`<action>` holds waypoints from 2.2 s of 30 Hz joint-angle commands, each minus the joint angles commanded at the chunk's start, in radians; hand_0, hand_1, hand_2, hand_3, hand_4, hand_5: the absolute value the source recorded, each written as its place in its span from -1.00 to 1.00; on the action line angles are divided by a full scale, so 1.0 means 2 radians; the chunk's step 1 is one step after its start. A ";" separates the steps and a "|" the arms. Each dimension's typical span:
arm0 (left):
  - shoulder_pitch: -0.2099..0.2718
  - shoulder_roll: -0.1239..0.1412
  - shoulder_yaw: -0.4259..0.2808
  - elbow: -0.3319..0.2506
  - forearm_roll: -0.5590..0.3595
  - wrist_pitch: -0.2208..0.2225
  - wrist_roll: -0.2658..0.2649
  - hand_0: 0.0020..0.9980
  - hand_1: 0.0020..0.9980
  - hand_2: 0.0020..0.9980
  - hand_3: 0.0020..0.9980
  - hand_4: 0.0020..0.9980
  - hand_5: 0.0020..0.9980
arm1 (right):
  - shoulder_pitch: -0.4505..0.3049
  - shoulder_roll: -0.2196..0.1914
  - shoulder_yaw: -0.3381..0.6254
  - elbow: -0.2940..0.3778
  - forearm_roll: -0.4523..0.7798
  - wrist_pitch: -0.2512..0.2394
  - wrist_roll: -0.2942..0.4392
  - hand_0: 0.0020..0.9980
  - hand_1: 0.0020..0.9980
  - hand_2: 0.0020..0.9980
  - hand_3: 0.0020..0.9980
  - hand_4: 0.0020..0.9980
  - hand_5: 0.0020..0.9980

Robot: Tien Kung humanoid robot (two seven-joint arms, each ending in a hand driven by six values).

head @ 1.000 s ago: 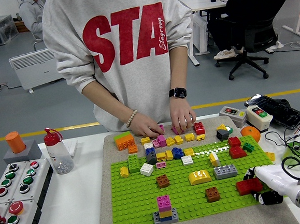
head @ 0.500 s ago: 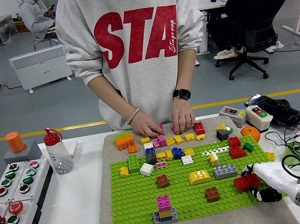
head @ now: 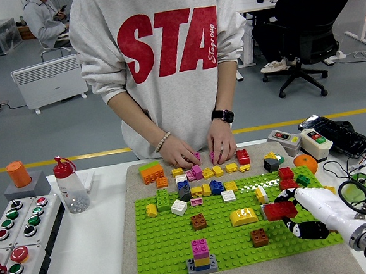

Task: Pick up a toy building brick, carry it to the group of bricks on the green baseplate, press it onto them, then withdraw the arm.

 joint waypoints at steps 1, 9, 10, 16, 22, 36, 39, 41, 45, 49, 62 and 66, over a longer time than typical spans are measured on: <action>0.001 0.000 0.000 0.000 0.000 0.000 0.000 0.31 0.37 0.35 0.16 -0.43 1.00 | 0.001 0.001 -0.002 0.010 0.005 -0.001 -0.006 0.06 0.25 0.27 0.12 -0.09 -0.76; 0.005 0.002 0.000 0.000 0.000 0.001 0.001 0.31 0.37 0.35 0.16 -0.43 1.00 | 0.013 0.023 -0.020 0.046 0.026 -0.009 -0.059 0.04 0.22 0.26 0.11 -0.13 -0.77; 0.006 0.002 0.000 0.000 0.000 0.001 0.001 0.31 0.37 0.35 0.16 -0.43 1.00 | 0.015 0.026 -0.023 0.046 0.026 -0.009 -0.063 0.04 0.22 0.26 0.11 -0.13 -0.77; 0.011 0.002 -0.001 0.000 -0.003 0.003 0.001 0.31 0.37 0.35 0.16 -0.43 1.00 | 0.030 0.049 -0.051 0.046 0.022 -0.010 -0.089 0.04 0.22 0.26 0.11 -0.15 -0.77; 0.014 0.002 -0.001 0.000 -0.005 0.004 0.002 0.31 0.37 0.35 0.16 -0.43 1.00 | 0.051 0.073 -0.074 0.046 0.010 -0.009 -0.107 0.04 0.22 0.26 0.11 -0.16 -0.76; 0.013 0.002 0.001 0.000 -0.012 0.005 0.004 0.31 0.37 0.34 0.15 -0.42 1.00 | 0.101 0.102 -0.119 0.046 0.005 -0.006 -0.118 0.03 0.21 0.26 0.11 -0.19 -0.72; 0.013 0.002 0.001 0.000 -0.012 0.005 0.004 0.31 0.37 0.34 0.15 -0.42 1.00 | 0.110 0.107 -0.130 0.046 0.005 -0.005 -0.120 0.03 0.21 0.26 0.11 -0.19 -0.72; 0.013 0.002 0.001 0.000 -0.012 0.005 0.005 0.31 0.37 0.34 0.15 -0.42 1.00 | 0.115 0.110 -0.138 0.046 0.006 -0.004 -0.122 0.03 0.21 0.27 0.11 -0.19 -0.70; 0.014 0.002 0.001 0.000 -0.012 0.005 0.005 0.31 0.37 0.34 0.15 -0.42 1.00 | 0.122 0.113 -0.153 0.046 0.006 0.000 -0.126 0.03 0.21 0.27 0.11 -0.19 -0.70; 0.014 0.001 0.001 0.000 -0.013 0.006 0.005 0.31 0.37 0.34 0.15 -0.42 1.00 | 0.128 0.115 -0.166 0.046 0.005 0.003 -0.130 0.03 0.21 0.27 0.11 -0.19 -0.68; 0.013 0.001 0.001 0.000 -0.013 0.006 0.004 0.31 0.37 0.34 0.15 -0.42 1.00 | 0.141 0.130 -0.185 0.046 -0.003 0.007 -0.139 0.03 0.21 0.27 0.11 -0.19 -0.66; 0.013 0.001 0.001 0.000 -0.013 0.005 0.004 0.31 0.37 0.34 0.15 -0.42 1.00 | 0.143 0.133 -0.186 0.046 -0.008 0.006 -0.140 0.03 0.21 0.27 0.12 -0.19 -0.65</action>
